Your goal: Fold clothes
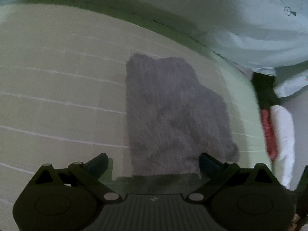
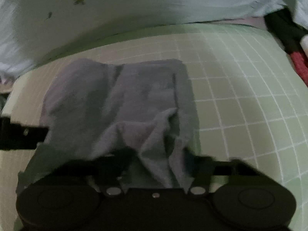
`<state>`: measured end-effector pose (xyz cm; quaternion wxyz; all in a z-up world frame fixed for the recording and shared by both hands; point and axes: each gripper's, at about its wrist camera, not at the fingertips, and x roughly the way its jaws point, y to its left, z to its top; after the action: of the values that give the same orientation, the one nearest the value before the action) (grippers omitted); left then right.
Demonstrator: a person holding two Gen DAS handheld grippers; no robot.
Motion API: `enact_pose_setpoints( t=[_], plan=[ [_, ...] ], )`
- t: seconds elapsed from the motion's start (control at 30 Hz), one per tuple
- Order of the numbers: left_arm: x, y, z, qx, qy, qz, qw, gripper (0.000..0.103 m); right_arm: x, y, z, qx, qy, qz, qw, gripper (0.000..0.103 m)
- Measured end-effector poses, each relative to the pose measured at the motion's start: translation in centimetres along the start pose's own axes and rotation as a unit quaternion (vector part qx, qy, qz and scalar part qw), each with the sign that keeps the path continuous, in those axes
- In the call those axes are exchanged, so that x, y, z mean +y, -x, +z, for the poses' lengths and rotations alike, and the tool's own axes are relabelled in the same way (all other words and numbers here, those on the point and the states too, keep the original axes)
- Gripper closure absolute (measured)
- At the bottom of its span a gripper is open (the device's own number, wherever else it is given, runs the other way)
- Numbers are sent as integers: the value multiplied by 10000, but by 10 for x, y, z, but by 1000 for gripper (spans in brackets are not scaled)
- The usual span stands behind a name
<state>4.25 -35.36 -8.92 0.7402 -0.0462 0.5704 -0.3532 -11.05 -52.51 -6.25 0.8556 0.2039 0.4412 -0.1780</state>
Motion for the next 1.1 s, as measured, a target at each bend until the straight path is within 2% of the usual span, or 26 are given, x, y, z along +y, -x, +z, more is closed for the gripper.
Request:
enact_pose_setpoints(
  t=[0.07,0.13,0.23,0.3,0.43,0.53,0.63,0.77,0.97,1.1],
  plan=[
    [0,-7,-3,52,184,-321,9993,18,2,2,1,1,17,24,10000,84],
    [-9,-8,-6,78,130,-535,9985,50,2,10,2,-75,-53,57,9999,86],
    [-24,-8,-11,116,35,-848,9963,60,2,29,3,-323,-242,203,9990,88],
    [-37,-4,-12,133,-195,-1004,9947,64,8,45,3,-505,-171,176,9984,88],
    [-63,13,-20,88,-510,-1253,9908,66,17,80,-1,-821,-90,-19,9966,89],
    [-90,26,-25,84,-875,-1496,9848,66,11,110,-4,-1060,-360,-148,9936,89],
    [-130,31,-31,8,-1393,-1619,9769,66,-3,143,-8,-1284,-636,-342,9891,89],
    [-194,28,-48,-328,-1904,-1693,9664,66,-33,177,-11,-1668,-549,-686,9821,89],
    [-306,3,-76,-1042,-1838,-1824,9603,66,-133,224,12,-2164,-375,-747,9727,89],
    [-395,-22,-78,-1434,-1741,-2116,9510,66,-209,255,40,-2462,-28,-875,9653,90]
  ],
)
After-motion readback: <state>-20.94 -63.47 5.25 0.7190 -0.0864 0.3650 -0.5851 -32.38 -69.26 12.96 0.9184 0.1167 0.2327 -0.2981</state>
